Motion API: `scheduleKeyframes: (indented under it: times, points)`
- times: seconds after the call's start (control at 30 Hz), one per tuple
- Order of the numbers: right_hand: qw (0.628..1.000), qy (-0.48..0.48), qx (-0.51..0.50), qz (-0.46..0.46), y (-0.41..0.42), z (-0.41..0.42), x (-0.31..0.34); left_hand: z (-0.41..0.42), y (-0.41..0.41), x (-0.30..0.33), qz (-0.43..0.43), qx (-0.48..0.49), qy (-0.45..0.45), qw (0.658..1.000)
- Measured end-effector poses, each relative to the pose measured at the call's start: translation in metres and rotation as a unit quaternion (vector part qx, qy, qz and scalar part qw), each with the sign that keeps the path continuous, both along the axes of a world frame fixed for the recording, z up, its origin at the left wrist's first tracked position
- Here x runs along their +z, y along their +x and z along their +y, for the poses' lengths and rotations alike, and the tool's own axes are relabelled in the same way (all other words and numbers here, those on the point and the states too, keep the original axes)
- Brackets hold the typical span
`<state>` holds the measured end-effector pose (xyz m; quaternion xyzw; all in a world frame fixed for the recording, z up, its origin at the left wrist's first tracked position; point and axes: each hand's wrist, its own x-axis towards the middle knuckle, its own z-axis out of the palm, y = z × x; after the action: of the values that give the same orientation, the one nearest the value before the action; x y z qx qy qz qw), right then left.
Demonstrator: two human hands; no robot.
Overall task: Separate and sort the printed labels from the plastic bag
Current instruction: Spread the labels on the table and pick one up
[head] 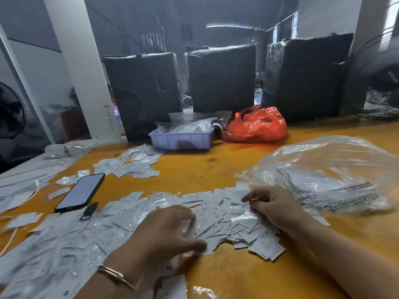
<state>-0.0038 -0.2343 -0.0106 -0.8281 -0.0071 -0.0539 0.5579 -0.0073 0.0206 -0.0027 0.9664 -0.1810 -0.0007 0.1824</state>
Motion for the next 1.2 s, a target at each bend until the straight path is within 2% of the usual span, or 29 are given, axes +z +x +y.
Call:
scheduleKeyframes:
  times: [0.1, 0.2, 0.3, 0.4, 0.5, 0.57, 0.67, 0.8, 1.0, 1.1, 1.2]
  points:
    - [1.000, -0.006, 0.005, 0.020, 0.002, 0.000, -0.001, 0.020, 0.006, 0.003, 0.047, 0.012, -0.032, 0.998]
    - [0.999, -0.016, 0.012, 0.026, 0.001, 0.000, 0.000, 0.036, 0.008, 0.007, 0.054, 0.037, -0.051, 0.997]
    - [1.000, -0.010, 0.012, 0.022, -0.001, 0.000, 0.002, 0.045, 0.009, 0.014, 0.027, 0.062, -0.011, 0.998]
    - [1.000, -0.006, 0.010, -0.018, -0.005, 0.000, 0.006, 0.045, 0.010, 0.021, 0.008, 0.082, 0.070, 0.994]
    - [0.997, -0.009, 0.026, -0.065, -0.009, 0.002, 0.009, 0.030, 0.011, 0.023, -0.045, 0.103, 0.062, 0.992]
    - [0.997, 0.012, 0.036, -0.066, -0.010, 0.004, 0.009, 0.008, 0.010, 0.023, -0.069, 0.074, 0.035, 0.994]
    - [0.996, 0.049, 0.044, -0.058, -0.010, 0.003, 0.009, -0.025, 0.010, 0.022, -0.013, 0.017, 0.000, 1.000]
    - [0.994, 0.075, 0.042, -0.060, -0.008, 0.001, 0.009, -0.034, 0.012, 0.019, -0.014, -0.021, 0.032, 0.999]
    - [0.995, 0.075, 0.039, -0.056, -0.003, 0.001, 0.004, -0.008, 0.015, 0.005, -0.028, -0.046, -0.084, 0.995]
    - [0.993, 0.089, 0.053, -0.056, -0.002, 0.002, 0.003, -0.008, 0.014, 0.003, -0.109, -0.034, -0.103, 0.988]
    - [0.990, 0.102, 0.076, -0.067, -0.004, 0.003, 0.004, -0.013, 0.013, 0.007, -0.177, 0.019, -0.216, 0.960]
